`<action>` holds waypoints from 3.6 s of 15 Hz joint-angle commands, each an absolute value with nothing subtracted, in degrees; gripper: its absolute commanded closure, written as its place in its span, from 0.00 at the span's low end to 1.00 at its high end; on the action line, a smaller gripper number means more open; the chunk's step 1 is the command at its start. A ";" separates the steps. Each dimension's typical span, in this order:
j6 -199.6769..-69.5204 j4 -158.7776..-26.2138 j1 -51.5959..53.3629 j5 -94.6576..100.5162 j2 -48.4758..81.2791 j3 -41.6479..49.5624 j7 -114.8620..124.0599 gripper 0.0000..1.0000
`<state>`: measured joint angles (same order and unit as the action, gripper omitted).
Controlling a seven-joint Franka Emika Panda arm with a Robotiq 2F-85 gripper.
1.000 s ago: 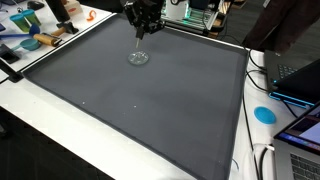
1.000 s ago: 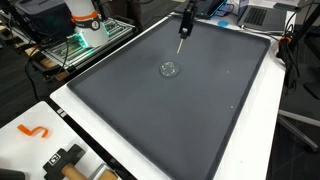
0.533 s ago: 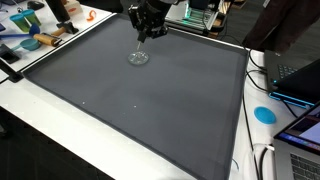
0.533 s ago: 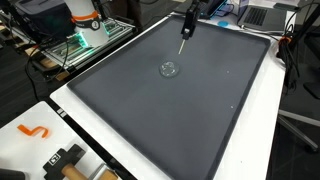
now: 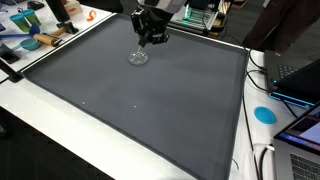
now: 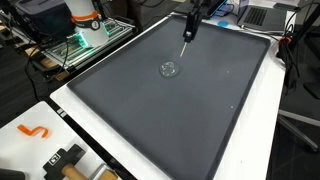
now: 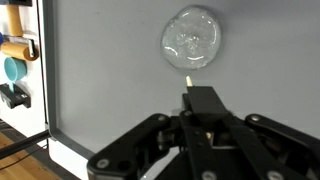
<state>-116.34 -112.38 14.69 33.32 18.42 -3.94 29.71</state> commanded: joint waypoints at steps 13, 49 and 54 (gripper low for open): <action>-111.63 -110.18 16.61 36.48 20.70 -3.61 35.99 0.97; -131.58 -116.81 -0.83 0.34 13.66 -2.04 -1.57 0.97; -131.42 -118.90 -4.41 -10.59 12.39 -2.76 -15.45 0.97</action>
